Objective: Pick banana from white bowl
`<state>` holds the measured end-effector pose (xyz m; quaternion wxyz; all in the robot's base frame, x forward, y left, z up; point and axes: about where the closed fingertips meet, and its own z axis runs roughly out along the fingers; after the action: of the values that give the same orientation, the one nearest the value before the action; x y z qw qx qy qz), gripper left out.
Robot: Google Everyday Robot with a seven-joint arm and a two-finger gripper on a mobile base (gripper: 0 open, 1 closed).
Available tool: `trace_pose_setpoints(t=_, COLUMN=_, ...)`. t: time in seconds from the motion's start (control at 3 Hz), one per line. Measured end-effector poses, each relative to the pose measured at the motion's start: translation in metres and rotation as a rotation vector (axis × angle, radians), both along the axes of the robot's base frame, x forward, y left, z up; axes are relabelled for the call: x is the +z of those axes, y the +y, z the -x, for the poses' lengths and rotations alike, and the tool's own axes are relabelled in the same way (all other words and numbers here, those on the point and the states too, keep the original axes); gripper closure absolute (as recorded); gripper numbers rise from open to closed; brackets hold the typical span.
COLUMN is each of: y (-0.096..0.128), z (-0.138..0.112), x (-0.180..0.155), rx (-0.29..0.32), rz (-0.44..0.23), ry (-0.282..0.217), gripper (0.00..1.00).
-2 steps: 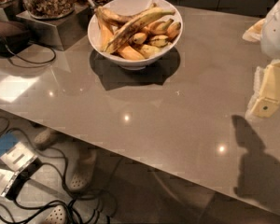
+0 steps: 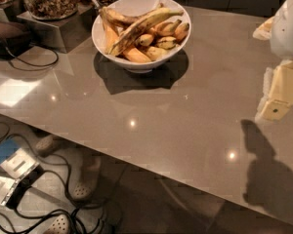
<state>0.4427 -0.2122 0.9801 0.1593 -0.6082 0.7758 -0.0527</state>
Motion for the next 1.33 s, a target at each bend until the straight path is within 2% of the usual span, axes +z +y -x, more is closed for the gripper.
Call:
trace_pose_setpoints(t=0.33, y=0.032, z=-0.024, x=0.018, rx=0.035, rz=0.038, ry=0.001, gripper=0.0)
trace_pose_setpoints(t=0.67, y=0.093, z=-0.063, x=0.051, rx=0.113, rz=0.08, ry=-0.044, gripper=0.0)
trace_pose_setpoints(t=1.0, y=0.159, z=-0.099, x=0.084, rx=0.187, rz=0.109, ry=-0.142, gripper=0.0)
trace_pose_setpoints(t=1.33, y=0.195, z=-0.108, x=0.093, rx=0.245, rz=0.09, ry=-0.194, gripper=0.0)
